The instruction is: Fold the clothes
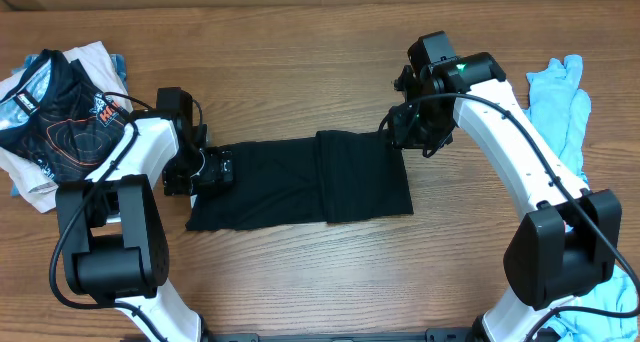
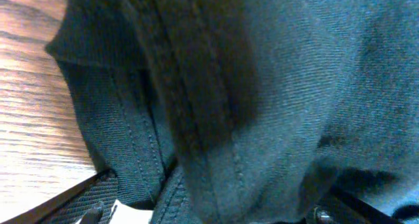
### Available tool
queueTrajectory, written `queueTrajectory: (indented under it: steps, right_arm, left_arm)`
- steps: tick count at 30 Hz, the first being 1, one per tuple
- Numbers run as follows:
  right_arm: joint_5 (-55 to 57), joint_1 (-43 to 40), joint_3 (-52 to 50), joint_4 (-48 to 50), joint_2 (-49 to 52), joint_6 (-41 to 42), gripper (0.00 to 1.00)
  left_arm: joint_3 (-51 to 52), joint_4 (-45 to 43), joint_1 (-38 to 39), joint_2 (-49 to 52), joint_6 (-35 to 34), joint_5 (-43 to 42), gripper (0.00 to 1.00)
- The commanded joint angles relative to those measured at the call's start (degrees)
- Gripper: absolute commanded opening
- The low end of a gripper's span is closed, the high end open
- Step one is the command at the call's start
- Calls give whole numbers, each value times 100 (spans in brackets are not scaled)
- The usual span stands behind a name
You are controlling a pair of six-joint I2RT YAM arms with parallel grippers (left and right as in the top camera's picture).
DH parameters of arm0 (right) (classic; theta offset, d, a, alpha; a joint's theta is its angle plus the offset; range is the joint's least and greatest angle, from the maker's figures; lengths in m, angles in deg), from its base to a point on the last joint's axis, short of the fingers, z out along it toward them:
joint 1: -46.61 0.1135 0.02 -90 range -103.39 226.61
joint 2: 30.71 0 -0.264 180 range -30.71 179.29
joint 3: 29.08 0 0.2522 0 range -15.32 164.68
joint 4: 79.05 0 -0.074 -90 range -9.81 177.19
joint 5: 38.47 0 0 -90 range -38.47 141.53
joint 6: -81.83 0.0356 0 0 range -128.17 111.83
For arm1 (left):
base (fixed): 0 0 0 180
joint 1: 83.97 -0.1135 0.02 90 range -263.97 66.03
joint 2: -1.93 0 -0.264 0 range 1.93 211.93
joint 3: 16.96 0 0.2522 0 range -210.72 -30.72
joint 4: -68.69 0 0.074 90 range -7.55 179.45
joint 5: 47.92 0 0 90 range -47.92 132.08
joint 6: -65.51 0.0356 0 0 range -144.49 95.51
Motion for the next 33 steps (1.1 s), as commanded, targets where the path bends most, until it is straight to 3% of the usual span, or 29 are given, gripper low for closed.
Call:
queueTrajectory:
  steps: [1,15,16,19,27,33]
  right_arm:
    - [17,-15,70,7,-44,37,45]
    - [22,-15,70,-57,-44,35,45]
    - [20,-15,70,-57,-44,35,44]
    - [22,-15,70,-87,-44,35,45]
    - [81,-15,70,-138,-44,35,44]
    - [83,-17,70,-136,-44,35,44]
  left_arm:
    - [120,4,-2,2,-90,249,92]
    - [120,63,2,2,-647,407,91]
    - [127,37,4,2,-645,330,88]
    - [236,-160,4,2,-643,55,64]
    - [459,-428,-13,2,-645,48,22]
    - [4,-9,-153,-2,-645,516,5]
